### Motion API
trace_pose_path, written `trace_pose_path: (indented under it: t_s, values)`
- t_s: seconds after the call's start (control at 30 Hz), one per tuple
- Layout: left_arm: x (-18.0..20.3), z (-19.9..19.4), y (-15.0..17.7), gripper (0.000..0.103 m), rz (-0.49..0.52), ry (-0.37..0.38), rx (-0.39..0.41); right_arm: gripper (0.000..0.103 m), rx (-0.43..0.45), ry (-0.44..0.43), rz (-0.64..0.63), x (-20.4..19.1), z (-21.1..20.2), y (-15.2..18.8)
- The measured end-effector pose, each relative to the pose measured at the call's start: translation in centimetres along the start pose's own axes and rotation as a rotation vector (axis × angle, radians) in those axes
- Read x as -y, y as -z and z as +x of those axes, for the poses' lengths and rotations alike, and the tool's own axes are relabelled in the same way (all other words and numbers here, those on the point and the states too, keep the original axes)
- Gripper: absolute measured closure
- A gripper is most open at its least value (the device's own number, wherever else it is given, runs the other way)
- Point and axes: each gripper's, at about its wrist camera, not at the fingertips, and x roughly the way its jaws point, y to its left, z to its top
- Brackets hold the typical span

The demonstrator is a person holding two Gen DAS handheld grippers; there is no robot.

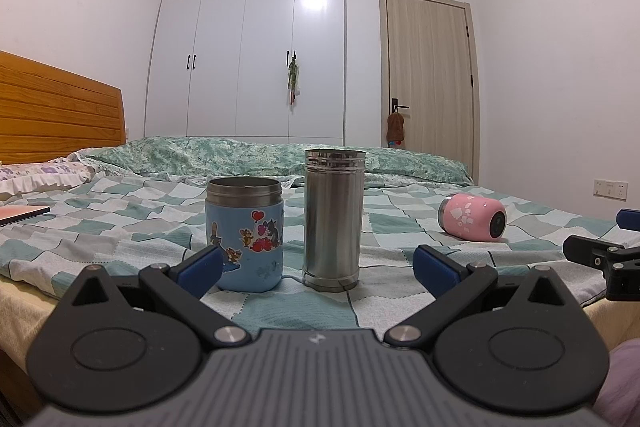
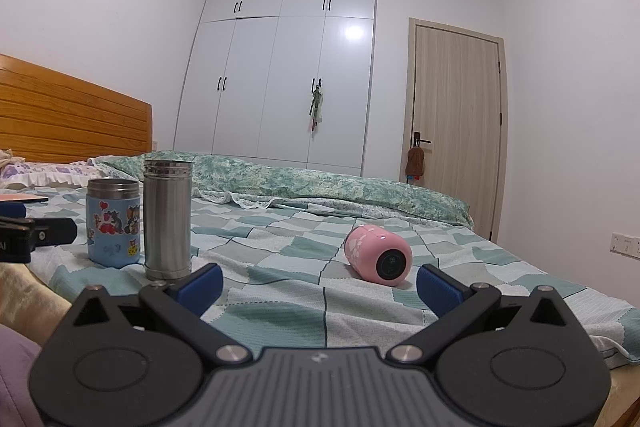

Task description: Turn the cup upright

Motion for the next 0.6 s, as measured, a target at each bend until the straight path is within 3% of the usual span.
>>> trace_pose_path:
  t_s: [0.6]
  values:
    - [0.00, 0.00, 0.00, 0.000, -0.001, 0.000, 0.000, 0.000, 0.000, 0.000, 0.000, 0.00, -0.05, 0.01]
